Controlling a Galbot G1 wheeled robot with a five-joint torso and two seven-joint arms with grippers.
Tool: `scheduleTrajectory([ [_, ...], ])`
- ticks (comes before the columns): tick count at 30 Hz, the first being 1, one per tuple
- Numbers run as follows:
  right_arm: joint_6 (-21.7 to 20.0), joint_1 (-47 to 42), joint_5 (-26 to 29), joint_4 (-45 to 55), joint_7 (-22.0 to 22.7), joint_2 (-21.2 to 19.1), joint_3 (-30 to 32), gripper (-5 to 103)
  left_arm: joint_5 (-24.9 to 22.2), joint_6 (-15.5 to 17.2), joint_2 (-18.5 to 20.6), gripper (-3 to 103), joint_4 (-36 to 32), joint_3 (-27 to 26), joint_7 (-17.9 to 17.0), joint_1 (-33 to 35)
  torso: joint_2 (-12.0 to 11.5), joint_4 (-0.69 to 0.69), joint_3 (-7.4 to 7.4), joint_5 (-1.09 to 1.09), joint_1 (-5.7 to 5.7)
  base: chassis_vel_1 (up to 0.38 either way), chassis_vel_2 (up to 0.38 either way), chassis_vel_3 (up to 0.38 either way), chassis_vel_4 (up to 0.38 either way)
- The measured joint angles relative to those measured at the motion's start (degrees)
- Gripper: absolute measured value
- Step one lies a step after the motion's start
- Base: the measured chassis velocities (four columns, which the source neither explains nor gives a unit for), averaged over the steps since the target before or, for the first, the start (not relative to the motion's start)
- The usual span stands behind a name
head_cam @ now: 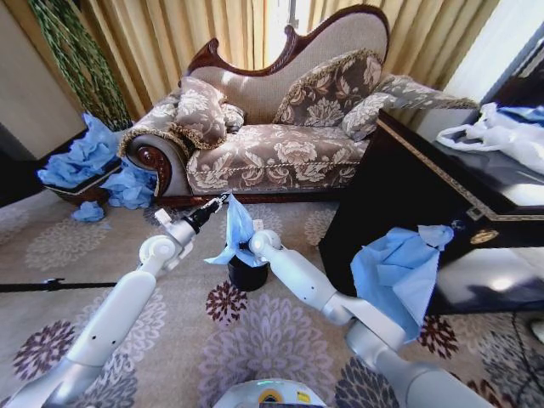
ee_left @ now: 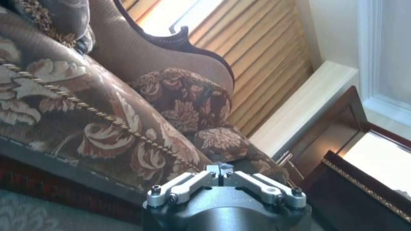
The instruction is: Place a garbage bag over the trash bin.
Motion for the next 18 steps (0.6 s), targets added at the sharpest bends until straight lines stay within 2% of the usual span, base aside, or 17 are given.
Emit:
scheduleTrajectory([
  [5, 0.0, 0.6, -0.6, -4.1, -0.7, 1.1, 0.3, 0, 0.7, -0.3, -1.1, 0, 1.2, -0.7, 0.0, 0.8, 0.0, 0.01, 0.00, 0.00, 0.00, 0.000, 0.000, 0.000, 0.000],
  [10, 0.1, 1.2, -4.5, -11.3, -3.2, 4.5, 2.8, 0, 1.9, -1.0, -2.8, 0, 4.7, -1.3, -0.8, 0.5, 0.0, 0.03, 0.01, 0.00, 0.00, 0.000, 0.000, 0.000, 0.000],
  [16, 0.4, 1.3, -7.7, -15.9, -4.4, 4.8, 4.9, 0, 2.7, -1.7, -3.3, 0, 8.7, -1.9, -0.9, 0.4, 0.0, 0.00, 0.00, -0.01, 0.01, 0.000, 0.000, 0.000, 0.000],
  [18, 1.0, 1.4, -9.5, -18.1, -5.3, 4.9, 5.8, 0, 2.9, -1.9, -3.5, 0, 10.2, -2.3, -0.3, 0.5, 0.0, 0.05, 0.00, 0.02, 0.00, 0.000, 0.000, 0.000, 0.000],
])
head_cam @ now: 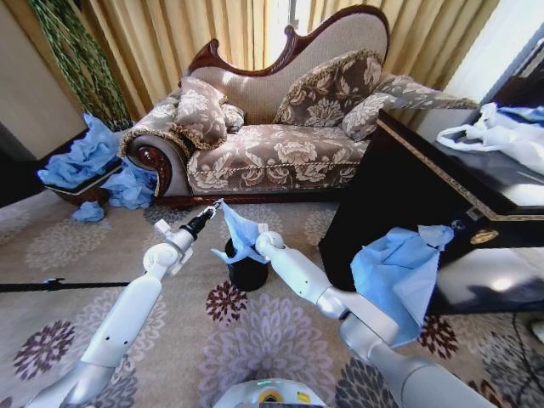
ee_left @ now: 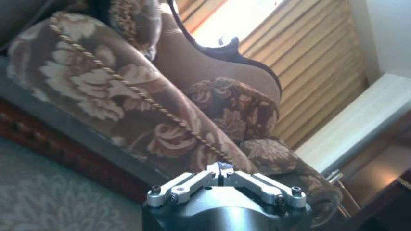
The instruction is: Place a garbage bag over the trash bin.
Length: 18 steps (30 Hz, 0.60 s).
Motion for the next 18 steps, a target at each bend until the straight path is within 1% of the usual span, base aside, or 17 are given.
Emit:
scheduleTrajectory([
  [1, 0.0, 0.0, 0.0, 0.0, 0.0, 0.0, 0.0, 0, 0.0, 0.0, 0.0, 0, 0.0, 0.0, 0.0, 0.0, 0.0, 0.00, 0.00, 0.00, 0.00, 0.000, 0.000, 0.000, 0.000],
  [3, 0.7, 0.0, -2.0, -2.1, -0.6, 0.0, 1.0, 0, 0.4, -0.1, -0.2, 0, 1.2, -0.1, 0.6, 0.1, 0.0, 0.01, 0.00, -0.01, 0.00, 0.000, 0.000, 0.000, 0.000],
  [5, 1.5, 0.0, -3.6, -4.0, -1.0, -0.1, 2.1, 0, 1.0, -0.2, -0.6, 0, 2.5, 0.0, 1.5, 0.2, 0.0, -0.06, 0.01, -0.03, 0.01, 0.000, 0.000, 0.000, 0.000],
  [7, 1.6, -0.2, -3.8, -4.2, -1.1, -0.1, 2.4, 0, 1.5, -0.3, -1.0, 0, 3.3, 0.0, 1.8, 0.3, 0.0, -0.07, 0.00, -0.01, 0.00, 0.000, 0.000, 0.000, 0.000],
  [10, 1.7, -0.6, -3.8, -3.7, -1.0, -0.1, 2.4, 0, 2.2, -0.5, -1.5, 0, 4.1, 0.1, 2.3, 0.3, 0.0, -0.03, 0.01, -0.02, 0.01, 0.000, 0.000, 0.000, 0.000],
  [12, 1.8, -1.4, -3.5, -1.7, -0.4, -0.1, 1.8, 0, 3.1, -0.7, -2.3, 0, 4.4, 0.4, 2.6, 0.6, 0.0, -0.01, 0.00, -0.01, 0.00, 0.000, 0.000, 0.000, 0.000],
  [18, 1.9, -2.1, -3.3, 0.6, 0.1, -0.1, 0.2, 0, 4.5, -0.9, -2.9, 0, 4.1, 1.2, 2.8, 0.7, 0.0, -0.02, 0.00, -0.01, 0.00, 0.000, 0.000, 0.000, 0.000],
])
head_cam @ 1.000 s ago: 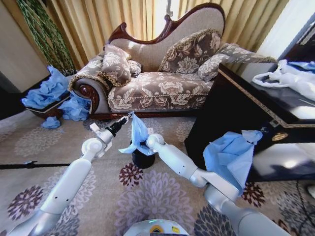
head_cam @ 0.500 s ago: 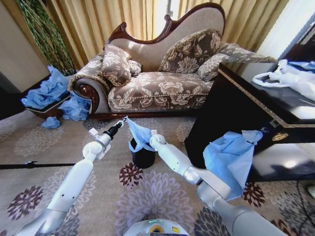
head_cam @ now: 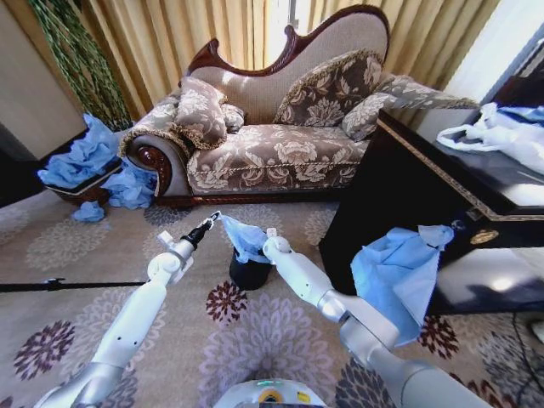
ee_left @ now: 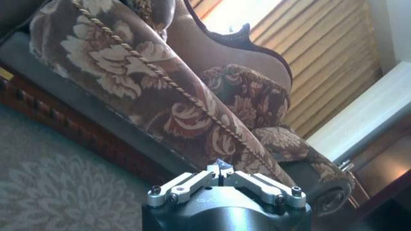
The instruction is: Place a garbage bag over the trash bin.
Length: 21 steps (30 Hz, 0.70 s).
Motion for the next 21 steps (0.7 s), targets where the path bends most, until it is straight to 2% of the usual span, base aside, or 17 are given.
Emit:
scheduleTrajectory([
  [9, 1.6, -2.5, 0.3, 2.3, 0.1, -0.1, -0.5, 0, 2.7, -0.2, -0.4, 0, 0.0, 0.1, -1.9, -0.7, 0.0, 0.00, 0.00, -0.01, 0.00, 0.000, 0.000, 0.000, 0.000],
  [10, 2.8, -3.2, 0.1, 2.8, 0.1, -0.1, -0.7, 0, 3.6, -0.3, -0.4, 0, -0.7, -0.6, -2.2, -0.4, 0.0, 0.01, 0.00, 0.00, 0.00, 0.000, 0.000, 0.000, 0.000],
  [21, 4.9, -2.5, -1.0, 2.4, -0.3, -0.1, -0.1, 0, 6.3, -0.5, -1.1, 0, -4.2, -1.8, -2.1, 1.4, 0.0, -0.01, 0.00, 0.00, 0.00, 0.000, 0.000, 0.000, 0.000],
])
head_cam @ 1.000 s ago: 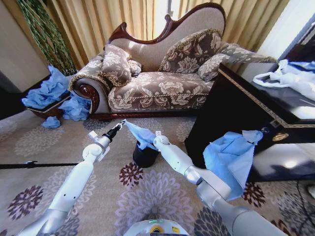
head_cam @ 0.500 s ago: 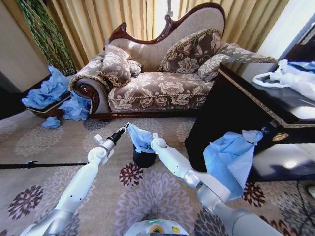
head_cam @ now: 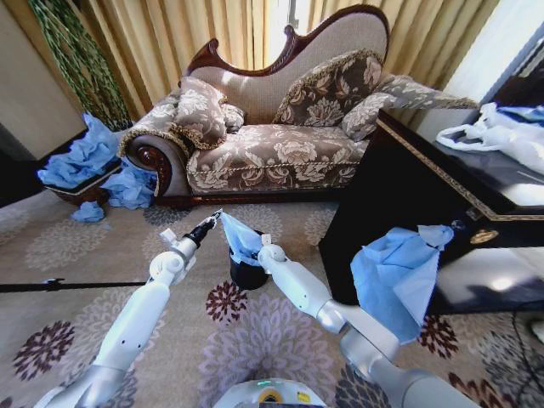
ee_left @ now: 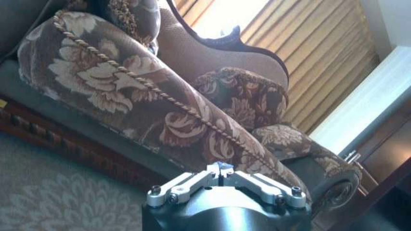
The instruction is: Place a garbage bag over the trash bin.
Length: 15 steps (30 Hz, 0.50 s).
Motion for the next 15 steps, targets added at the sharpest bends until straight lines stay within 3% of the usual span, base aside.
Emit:
scheduleTrajectory([
  [10, -0.2, 1.0, 2.8, 1.2, 1.3, 0.0, -0.5, 0, 0.8, -0.1, -0.6, 0, -1.4, 0.0, -0.3, 1.1, 0.0, -0.01, 0.00, 0.00, 0.00, 0.000, 0.000, 0.000, 0.000],
  [15, -0.2, 2.7, 5.8, -0.3, 1.3, 0.0, -0.2, 0, 1.0, 0.1, -0.5, 0, -0.3, 0.0, -3.4, 0.3, 0.0, -0.01, 0.00, -0.01, 0.00, 0.000, 0.000, 0.000, 0.000],
])
